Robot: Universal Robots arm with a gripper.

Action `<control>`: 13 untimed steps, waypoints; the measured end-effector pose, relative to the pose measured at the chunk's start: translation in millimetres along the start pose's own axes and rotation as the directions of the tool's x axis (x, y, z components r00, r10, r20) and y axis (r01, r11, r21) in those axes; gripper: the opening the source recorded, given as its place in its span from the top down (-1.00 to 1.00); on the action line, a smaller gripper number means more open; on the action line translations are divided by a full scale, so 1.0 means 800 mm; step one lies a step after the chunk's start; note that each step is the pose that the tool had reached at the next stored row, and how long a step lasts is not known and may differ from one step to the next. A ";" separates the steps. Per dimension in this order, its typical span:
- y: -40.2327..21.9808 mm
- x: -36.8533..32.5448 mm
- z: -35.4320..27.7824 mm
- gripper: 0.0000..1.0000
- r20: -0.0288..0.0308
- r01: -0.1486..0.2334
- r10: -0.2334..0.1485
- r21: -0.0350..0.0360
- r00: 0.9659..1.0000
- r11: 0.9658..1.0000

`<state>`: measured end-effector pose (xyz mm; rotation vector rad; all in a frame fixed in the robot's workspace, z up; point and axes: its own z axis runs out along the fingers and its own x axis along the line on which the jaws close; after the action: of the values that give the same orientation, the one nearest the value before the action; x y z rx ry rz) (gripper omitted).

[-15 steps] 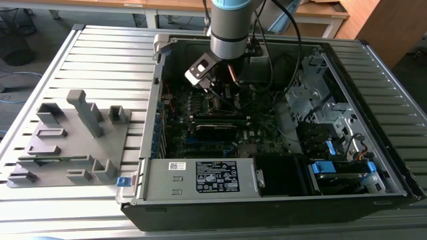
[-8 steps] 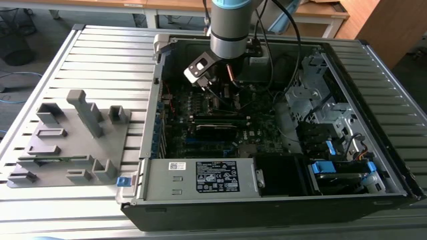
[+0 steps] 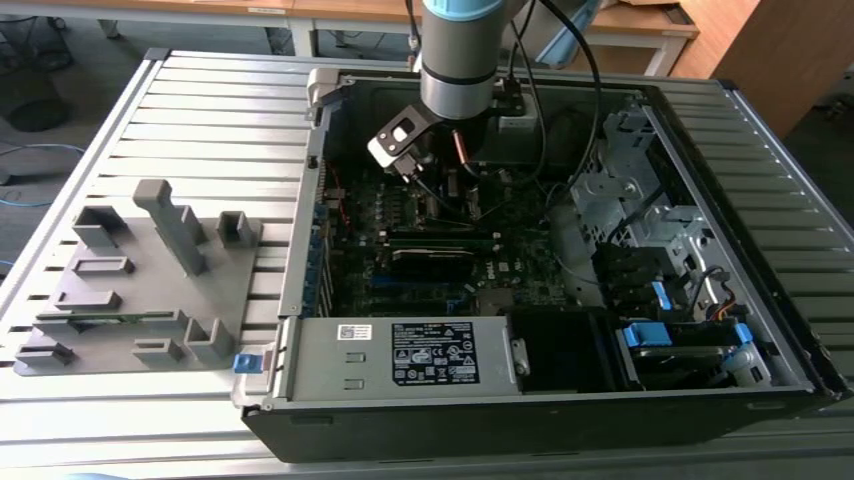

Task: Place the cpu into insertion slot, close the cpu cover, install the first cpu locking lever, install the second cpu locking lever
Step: 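Place the cpu into insertion slot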

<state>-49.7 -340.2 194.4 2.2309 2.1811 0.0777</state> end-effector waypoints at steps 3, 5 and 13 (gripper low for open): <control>0.0003 0.0000 0.0004 -0.08 0.000 0.000 0.000 0.000 1.000 1.000; 0.0003 0.0000 0.0004 -0.08 0.000 0.001 -0.001 0.000 1.000 1.000; 0.0003 0.0000 0.0004 -0.08 -0.001 0.010 -0.010 0.000 1.000 1.000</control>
<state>-49.4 -340.1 194.1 2.2199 2.1927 0.0782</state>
